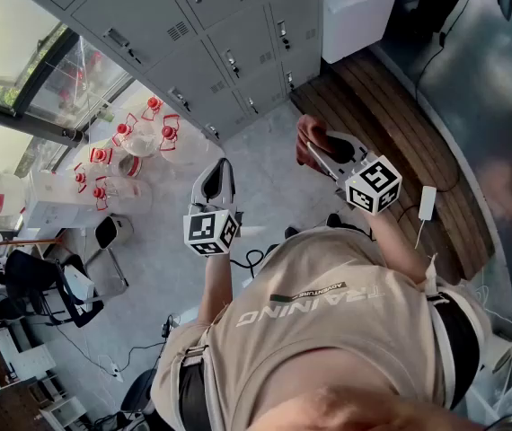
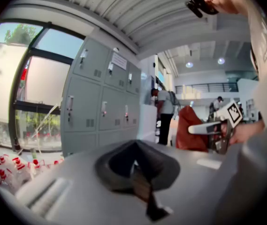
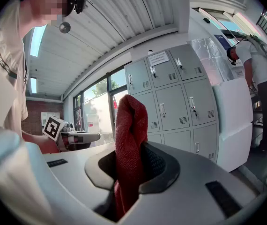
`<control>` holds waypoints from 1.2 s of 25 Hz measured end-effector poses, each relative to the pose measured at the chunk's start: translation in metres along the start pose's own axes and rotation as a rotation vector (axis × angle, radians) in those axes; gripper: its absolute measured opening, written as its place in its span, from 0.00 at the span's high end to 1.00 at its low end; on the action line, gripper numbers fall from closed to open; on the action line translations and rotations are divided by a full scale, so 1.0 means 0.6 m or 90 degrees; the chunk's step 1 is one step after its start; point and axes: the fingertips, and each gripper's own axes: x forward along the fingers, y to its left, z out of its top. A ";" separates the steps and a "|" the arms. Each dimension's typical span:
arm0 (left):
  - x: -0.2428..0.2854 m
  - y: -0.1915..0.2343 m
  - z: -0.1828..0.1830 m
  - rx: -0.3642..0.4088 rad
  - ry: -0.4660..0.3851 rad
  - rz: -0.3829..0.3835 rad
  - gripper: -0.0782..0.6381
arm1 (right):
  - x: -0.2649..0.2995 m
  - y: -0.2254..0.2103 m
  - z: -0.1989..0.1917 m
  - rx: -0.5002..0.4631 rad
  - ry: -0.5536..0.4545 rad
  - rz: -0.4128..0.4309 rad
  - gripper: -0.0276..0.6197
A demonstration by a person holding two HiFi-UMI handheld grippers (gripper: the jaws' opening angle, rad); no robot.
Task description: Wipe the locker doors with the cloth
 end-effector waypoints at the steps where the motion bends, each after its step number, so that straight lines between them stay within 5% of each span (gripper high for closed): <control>1: 0.005 0.005 -0.001 0.000 -0.002 -0.002 0.88 | 0.003 0.001 -0.001 -0.003 0.002 -0.002 0.87; 11: 0.009 0.052 -0.024 -0.019 -0.009 -0.015 0.88 | 0.058 0.023 -0.027 -0.016 0.036 -0.021 0.87; 23: 0.045 0.108 -0.097 -0.128 0.021 0.007 0.88 | 0.128 0.006 -0.068 -0.056 0.118 0.001 0.87; 30: 0.123 0.128 -0.053 -0.083 0.028 0.021 0.88 | 0.185 -0.065 -0.062 -0.039 0.098 0.031 0.87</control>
